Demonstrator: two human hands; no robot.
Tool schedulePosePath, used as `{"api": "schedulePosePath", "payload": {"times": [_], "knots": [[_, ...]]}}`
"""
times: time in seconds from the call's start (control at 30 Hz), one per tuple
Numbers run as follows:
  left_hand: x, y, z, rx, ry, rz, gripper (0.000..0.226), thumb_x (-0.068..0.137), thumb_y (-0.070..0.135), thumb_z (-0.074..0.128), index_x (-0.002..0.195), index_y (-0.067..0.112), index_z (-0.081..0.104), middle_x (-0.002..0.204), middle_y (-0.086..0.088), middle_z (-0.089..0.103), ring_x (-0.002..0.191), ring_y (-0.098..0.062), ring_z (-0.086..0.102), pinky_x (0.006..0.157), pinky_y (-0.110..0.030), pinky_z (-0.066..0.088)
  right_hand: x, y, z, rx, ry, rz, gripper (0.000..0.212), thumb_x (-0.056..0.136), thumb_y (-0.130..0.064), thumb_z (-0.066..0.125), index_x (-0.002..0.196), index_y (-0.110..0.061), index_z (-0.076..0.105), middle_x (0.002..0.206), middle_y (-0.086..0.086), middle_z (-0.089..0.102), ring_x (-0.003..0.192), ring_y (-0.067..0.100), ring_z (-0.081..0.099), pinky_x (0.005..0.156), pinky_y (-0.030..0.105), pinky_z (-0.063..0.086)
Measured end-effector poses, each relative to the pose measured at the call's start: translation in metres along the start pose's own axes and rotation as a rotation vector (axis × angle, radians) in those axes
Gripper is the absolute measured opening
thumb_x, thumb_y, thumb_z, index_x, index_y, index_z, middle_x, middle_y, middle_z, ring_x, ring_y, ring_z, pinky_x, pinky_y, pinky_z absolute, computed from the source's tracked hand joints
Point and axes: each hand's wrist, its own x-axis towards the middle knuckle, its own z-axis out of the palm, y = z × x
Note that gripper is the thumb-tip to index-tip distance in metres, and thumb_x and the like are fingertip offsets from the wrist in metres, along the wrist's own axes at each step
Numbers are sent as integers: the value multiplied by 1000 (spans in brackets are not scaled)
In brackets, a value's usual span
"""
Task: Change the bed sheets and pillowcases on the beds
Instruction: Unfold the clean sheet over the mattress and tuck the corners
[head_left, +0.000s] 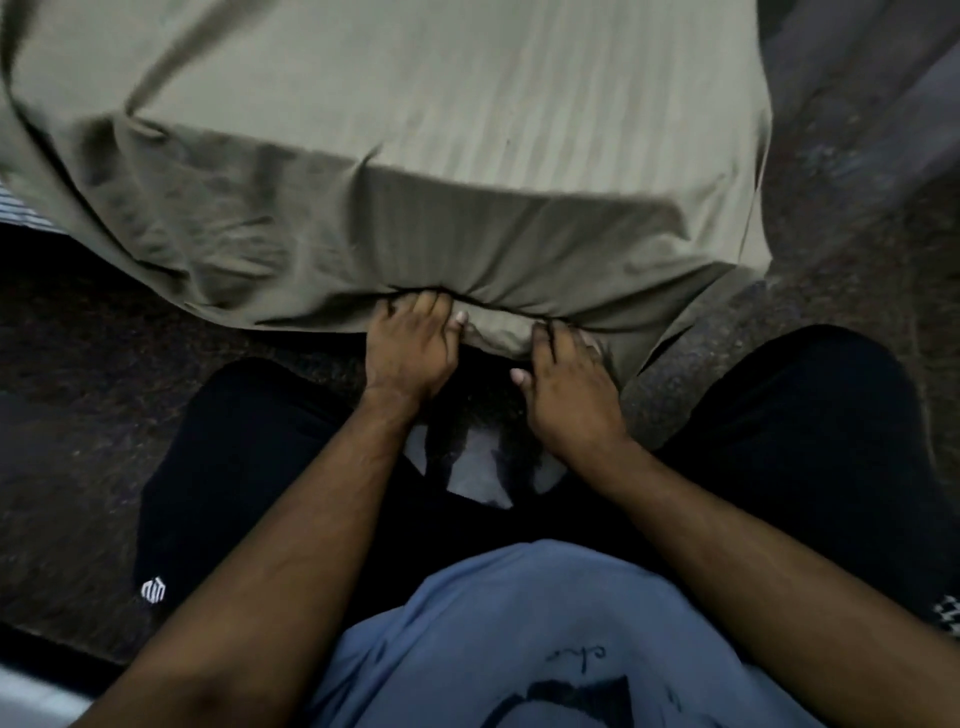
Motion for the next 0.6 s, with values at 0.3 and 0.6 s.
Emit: {"api": "schedulePosePath", "payload": {"times": [0.3, 0.6], "knots": [[4, 18, -22, -198, -99, 176, 40, 104, 32, 40, 98, 6, 69, 94, -18, 71, 90, -36, 65, 77, -42, 52, 35, 9, 12, 73, 235, 87, 39, 101, -37, 38, 114, -16, 68, 103, 3, 69, 96, 25, 65, 84, 36, 47], [42, 44, 14, 23, -111, 175, 47, 97, 33, 42, 70, 10, 72, 61, -16, 64, 53, -34, 62, 47, -31, 40, 42, 30, -14, 97, -50, -140, 44, 101, -37, 49, 142, -24, 49, 134, 0, 60, 118, 25, 61, 87, 37, 53]]}}
